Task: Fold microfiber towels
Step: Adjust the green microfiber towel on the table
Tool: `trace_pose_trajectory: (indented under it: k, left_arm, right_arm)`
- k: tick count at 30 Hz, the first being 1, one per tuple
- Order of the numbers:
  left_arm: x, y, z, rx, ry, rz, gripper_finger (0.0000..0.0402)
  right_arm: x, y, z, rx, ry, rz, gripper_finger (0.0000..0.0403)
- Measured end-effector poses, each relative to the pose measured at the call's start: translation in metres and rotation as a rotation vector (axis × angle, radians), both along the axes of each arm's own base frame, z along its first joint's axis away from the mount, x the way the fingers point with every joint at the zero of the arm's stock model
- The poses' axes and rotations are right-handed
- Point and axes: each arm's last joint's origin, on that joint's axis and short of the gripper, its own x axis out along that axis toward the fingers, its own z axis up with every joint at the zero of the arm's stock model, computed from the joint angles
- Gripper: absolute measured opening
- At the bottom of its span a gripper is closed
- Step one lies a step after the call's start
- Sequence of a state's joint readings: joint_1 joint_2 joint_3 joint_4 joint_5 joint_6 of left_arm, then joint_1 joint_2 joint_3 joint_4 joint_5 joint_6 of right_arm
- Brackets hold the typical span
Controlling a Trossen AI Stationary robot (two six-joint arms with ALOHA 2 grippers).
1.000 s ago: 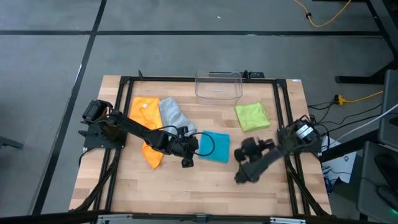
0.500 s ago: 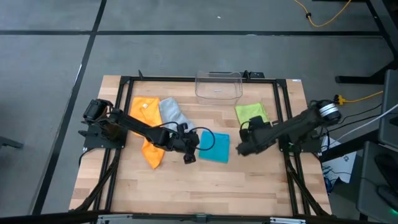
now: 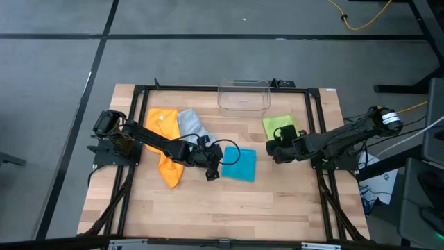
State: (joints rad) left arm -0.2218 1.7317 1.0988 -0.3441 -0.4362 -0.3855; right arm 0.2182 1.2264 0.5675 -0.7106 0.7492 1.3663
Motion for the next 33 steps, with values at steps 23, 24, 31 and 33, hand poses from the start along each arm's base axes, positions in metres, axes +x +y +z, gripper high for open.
trace_pose_trajectory:
  k: [23, 24, 31, 33]
  left_arm:
    - [0.000, 0.000, 0.000, 0.000, 0.000, -0.001, 0.0100]
    - [0.000, 0.000, 0.000, -0.002, 0.000, -0.002, 0.0100]
    - [-0.001, -0.001, 0.000, -0.011, 0.006, -0.003, 0.0100]
    - [-0.001, -0.001, 0.000, -0.011, 0.006, -0.005, 0.0100]
  right_arm:
    - [0.014, -0.021, -0.050, 0.324, -0.094, -0.046, 0.0133]
    - [0.016, -0.018, -0.049, 0.340, -0.096, -0.036, 0.0133]
    - [0.020, -0.006, -0.039, 0.354, -0.045, -0.074, 0.0133]
    - [0.019, -0.003, -0.036, 0.370, -0.013, -0.088, 0.0133]
